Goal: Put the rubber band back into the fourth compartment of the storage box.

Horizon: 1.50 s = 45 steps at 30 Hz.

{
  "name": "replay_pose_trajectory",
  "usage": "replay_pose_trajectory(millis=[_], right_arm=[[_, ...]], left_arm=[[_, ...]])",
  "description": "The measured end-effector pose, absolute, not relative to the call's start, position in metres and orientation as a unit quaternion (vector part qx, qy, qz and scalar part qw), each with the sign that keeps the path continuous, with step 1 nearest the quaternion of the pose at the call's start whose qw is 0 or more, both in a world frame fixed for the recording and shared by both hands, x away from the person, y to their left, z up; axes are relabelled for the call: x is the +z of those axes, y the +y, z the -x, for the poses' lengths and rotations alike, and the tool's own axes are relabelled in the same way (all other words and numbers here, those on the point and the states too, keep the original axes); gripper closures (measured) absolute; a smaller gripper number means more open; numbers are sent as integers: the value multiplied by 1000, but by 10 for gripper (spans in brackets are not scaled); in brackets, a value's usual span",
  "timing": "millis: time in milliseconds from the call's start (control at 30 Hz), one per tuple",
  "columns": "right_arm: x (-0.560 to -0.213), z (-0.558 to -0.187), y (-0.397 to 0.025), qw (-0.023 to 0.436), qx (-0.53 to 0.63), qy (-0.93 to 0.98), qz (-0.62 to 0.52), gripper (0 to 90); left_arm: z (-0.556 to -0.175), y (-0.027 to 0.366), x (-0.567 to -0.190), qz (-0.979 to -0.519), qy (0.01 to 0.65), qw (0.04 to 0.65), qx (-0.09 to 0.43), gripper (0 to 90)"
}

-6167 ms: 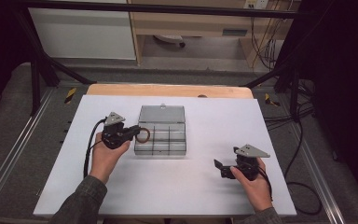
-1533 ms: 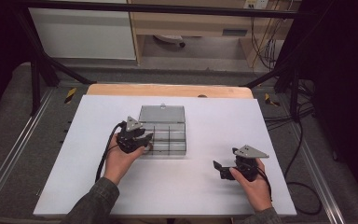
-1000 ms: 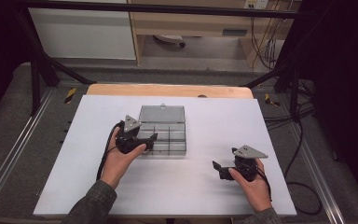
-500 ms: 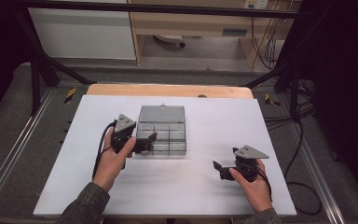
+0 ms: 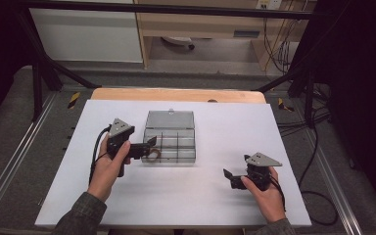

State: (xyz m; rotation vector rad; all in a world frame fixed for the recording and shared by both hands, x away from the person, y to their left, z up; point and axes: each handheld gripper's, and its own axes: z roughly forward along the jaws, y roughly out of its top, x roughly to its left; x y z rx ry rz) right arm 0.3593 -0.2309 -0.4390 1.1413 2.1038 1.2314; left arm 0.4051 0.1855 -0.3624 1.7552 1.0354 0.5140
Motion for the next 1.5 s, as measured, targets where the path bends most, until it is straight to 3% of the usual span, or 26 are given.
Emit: replay_pose_trajectory(millis=[1500], right_arm=[[-439, -359, -232, 224, 446, 763, -412, 28]], left_arm=[[-370, 258, -360, -704, 456, 487, 242, 56]])
